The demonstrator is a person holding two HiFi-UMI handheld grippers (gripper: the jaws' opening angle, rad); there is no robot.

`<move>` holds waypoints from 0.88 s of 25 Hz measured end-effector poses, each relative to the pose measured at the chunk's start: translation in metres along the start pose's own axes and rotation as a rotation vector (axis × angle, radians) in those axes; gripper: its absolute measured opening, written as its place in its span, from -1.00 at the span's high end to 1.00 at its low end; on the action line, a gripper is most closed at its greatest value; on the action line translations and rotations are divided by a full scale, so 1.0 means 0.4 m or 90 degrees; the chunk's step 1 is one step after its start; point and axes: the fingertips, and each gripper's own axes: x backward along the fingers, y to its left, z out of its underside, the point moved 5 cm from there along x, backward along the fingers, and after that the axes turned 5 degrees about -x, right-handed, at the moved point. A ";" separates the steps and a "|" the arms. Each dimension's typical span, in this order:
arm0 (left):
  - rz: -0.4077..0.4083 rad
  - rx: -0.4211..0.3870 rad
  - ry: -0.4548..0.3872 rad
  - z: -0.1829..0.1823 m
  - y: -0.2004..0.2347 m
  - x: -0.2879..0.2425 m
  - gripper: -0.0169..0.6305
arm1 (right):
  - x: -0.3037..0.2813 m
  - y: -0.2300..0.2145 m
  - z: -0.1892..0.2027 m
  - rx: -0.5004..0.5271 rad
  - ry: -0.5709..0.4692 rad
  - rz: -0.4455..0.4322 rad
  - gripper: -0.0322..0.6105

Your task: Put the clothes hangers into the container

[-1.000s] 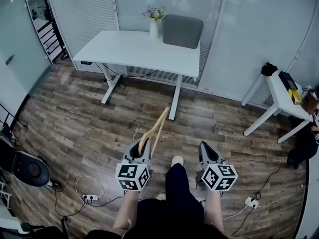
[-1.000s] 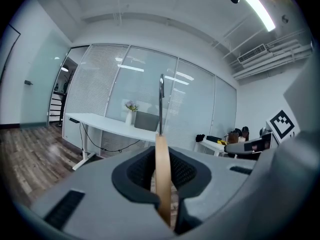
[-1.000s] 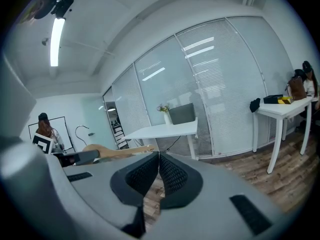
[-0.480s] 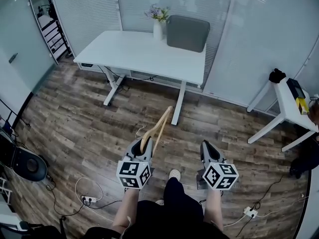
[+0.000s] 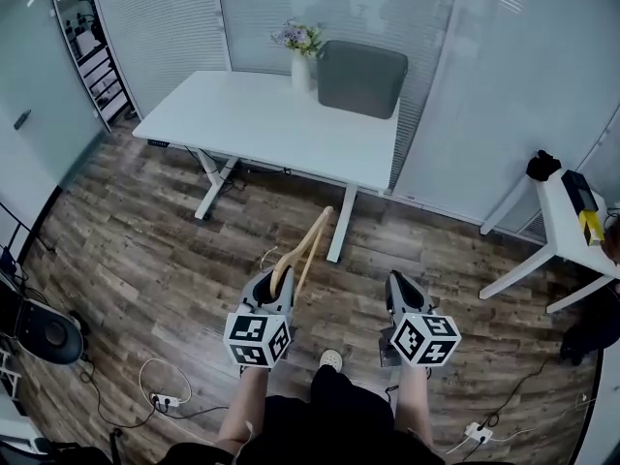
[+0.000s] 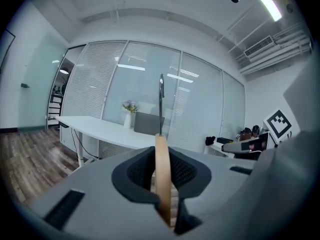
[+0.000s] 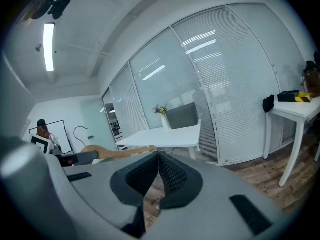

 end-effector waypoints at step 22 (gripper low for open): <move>-0.020 -0.003 -0.018 -0.076 -0.004 -0.341 0.76 | -0.252 -0.204 -0.179 0.009 -0.007 -0.023 0.81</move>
